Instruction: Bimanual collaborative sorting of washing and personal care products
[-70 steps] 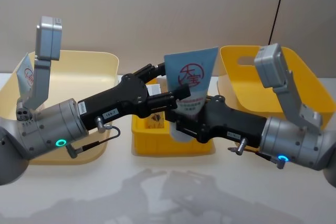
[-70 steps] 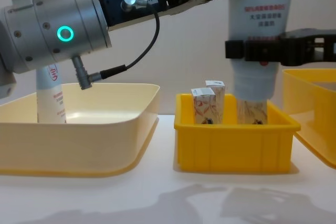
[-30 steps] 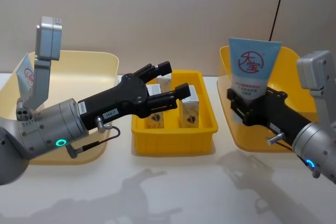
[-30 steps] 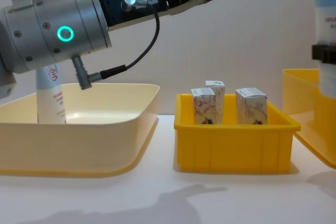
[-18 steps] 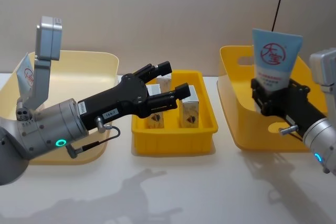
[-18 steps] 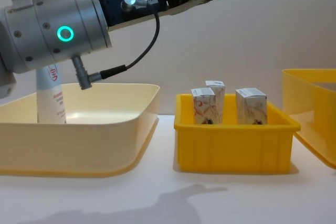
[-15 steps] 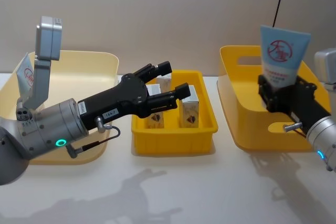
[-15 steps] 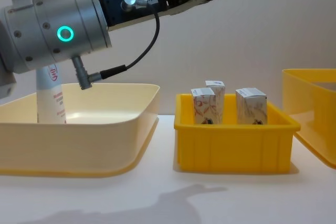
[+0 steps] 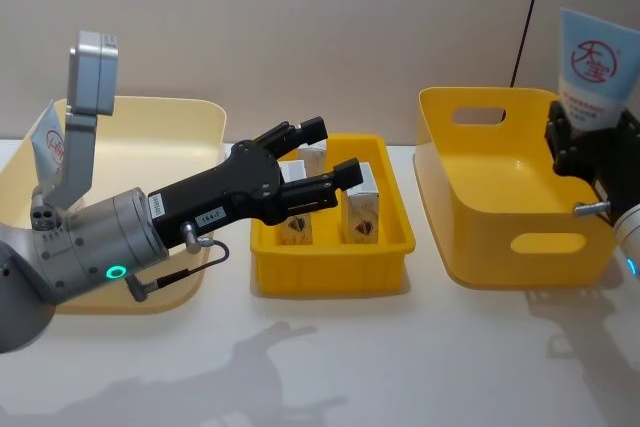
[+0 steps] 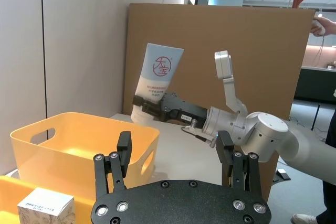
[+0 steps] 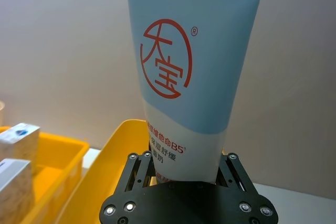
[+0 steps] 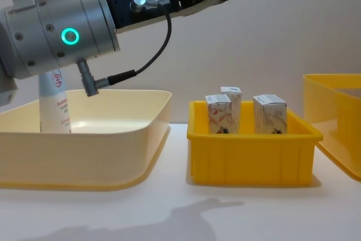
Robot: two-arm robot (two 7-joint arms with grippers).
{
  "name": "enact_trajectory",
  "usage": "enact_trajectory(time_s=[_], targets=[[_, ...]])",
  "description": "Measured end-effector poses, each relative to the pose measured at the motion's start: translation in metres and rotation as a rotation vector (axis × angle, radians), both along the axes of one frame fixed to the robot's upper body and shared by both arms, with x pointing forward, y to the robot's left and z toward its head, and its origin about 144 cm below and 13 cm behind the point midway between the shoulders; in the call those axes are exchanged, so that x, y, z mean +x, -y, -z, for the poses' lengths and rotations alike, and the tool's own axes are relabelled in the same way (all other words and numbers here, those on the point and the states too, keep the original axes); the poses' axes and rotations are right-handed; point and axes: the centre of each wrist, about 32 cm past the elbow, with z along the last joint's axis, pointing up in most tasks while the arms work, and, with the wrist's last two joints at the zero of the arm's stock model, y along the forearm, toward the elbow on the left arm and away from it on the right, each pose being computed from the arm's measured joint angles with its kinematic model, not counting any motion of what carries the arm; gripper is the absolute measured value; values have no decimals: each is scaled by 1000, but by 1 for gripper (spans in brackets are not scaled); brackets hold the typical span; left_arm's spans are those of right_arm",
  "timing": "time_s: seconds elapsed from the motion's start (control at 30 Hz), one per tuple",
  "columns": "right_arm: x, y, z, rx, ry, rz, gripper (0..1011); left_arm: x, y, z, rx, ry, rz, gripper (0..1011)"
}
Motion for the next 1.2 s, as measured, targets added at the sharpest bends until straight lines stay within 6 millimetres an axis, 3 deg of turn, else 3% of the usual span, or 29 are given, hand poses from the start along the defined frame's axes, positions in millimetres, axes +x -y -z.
enact_trajectory(time_s=[1.17,1.2], targets=[[40,-3,8,75,-243,154,455,0,0,0,0,0,0,1003],[41,-3,8,78,-250,156,496,0,0,0,0,0,0,1003]])
